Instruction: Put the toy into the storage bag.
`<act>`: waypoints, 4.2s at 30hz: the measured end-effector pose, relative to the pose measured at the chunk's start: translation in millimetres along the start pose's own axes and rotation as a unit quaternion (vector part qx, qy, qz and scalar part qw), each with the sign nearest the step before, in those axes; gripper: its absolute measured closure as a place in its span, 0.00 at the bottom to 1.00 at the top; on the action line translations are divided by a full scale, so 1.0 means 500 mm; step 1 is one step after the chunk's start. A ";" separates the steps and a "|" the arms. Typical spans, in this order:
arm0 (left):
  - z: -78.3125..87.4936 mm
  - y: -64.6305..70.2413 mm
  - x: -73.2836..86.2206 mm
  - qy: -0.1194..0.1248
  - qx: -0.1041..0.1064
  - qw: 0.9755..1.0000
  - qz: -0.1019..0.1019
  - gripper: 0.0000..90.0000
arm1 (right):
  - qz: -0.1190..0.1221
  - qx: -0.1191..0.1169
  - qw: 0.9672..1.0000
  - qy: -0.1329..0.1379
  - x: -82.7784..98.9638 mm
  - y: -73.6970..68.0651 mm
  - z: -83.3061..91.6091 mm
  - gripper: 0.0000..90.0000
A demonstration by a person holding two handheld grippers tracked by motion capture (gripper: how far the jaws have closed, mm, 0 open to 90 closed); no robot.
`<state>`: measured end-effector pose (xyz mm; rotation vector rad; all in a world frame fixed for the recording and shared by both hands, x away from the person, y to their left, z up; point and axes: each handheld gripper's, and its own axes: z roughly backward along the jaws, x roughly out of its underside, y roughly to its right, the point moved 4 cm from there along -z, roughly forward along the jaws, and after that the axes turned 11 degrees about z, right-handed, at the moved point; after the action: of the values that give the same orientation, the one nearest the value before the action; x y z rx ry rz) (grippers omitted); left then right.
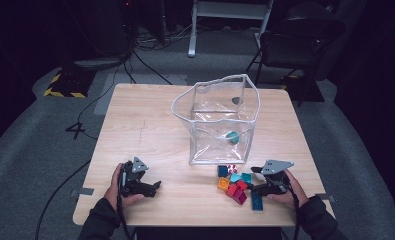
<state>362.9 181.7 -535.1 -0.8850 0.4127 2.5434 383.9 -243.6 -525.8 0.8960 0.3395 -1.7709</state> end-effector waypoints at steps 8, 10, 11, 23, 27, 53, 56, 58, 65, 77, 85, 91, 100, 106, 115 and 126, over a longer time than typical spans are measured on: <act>0.000 0.000 -0.001 0.000 0.000 1.000 -0.002 0.01 | -0.006 -0.021 1.000 0.010 -0.010 -0.001 -0.019 0.40; 0.000 0.000 0.000 0.000 0.000 1.000 0.000 0.01 | -0.007 -0.021 1.000 0.015 -0.010 -0.001 -0.019 0.47; 0.000 0.000 0.000 0.000 0.000 1.000 0.000 0.01 | -0.006 -0.024 1.000 0.018 -0.011 -0.003 -0.018 0.53; 0.000 0.000 0.000 0.000 0.000 1.000 -0.001 0.01 | -0.016 -0.021 0.999 0.023 -0.002 0.003 -0.009 0.66; 0.000 0.000 0.000 0.000 0.000 1.000 0.000 0.01 | -0.018 -0.019 0.999 0.022 0.001 0.006 -0.005 0.66; 0.000 0.000 -0.001 0.000 0.000 1.000 -0.002 0.01 | -0.042 0.023 0.998 0.044 0.002 0.046 0.050 0.66; 0.000 0.000 0.000 -0.001 0.000 1.000 -0.001 0.01 | -0.042 0.027 0.997 0.050 -0.005 0.050 0.057 0.66; -0.001 0.000 0.000 0.001 0.001 1.000 0.001 0.01 | -0.041 0.030 0.997 0.052 -0.012 0.054 0.062 0.66; 0.000 0.000 -0.001 -0.001 0.000 1.000 -0.002 0.01 | -0.031 0.044 0.995 0.086 -0.064 0.068 0.110 0.66; -0.001 0.000 -0.001 0.001 0.000 1.000 -0.001 0.01 | -0.007 0.101 0.985 0.136 -0.193 0.106 0.205 0.66; -0.001 0.000 -0.001 0.000 0.000 1.000 -0.001 0.01 | 0.005 0.125 0.979 0.158 -0.264 0.130 0.241 0.66; -0.001 0.000 -0.001 0.000 0.000 1.000 -0.002 0.01 | 0.007 0.129 0.977 0.168 -0.300 0.137 0.253 0.66; -0.001 0.000 -0.001 0.000 0.000 1.000 -0.002 0.01 | 0.002 0.125 0.978 0.169 -0.347 0.154 0.230 0.66; -0.001 0.000 -0.001 0.000 0.000 1.000 -0.002 0.01 | -0.006 0.132 0.978 0.161 -0.370 0.164 0.200 0.66; -0.001 0.000 -0.001 0.000 0.000 1.000 -0.002 0.01 | -0.025 0.139 0.980 0.140 -0.389 0.186 0.155 0.66; 0.000 0.000 -0.001 0.000 0.000 1.000 -0.002 0.01 | -0.043 0.160 0.979 0.122 -0.388 0.198 0.123 0.57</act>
<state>363.3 181.6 -535.1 -0.8855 0.4109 2.5396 476.3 -186.2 -327.3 1.3533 0.2560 -1.8293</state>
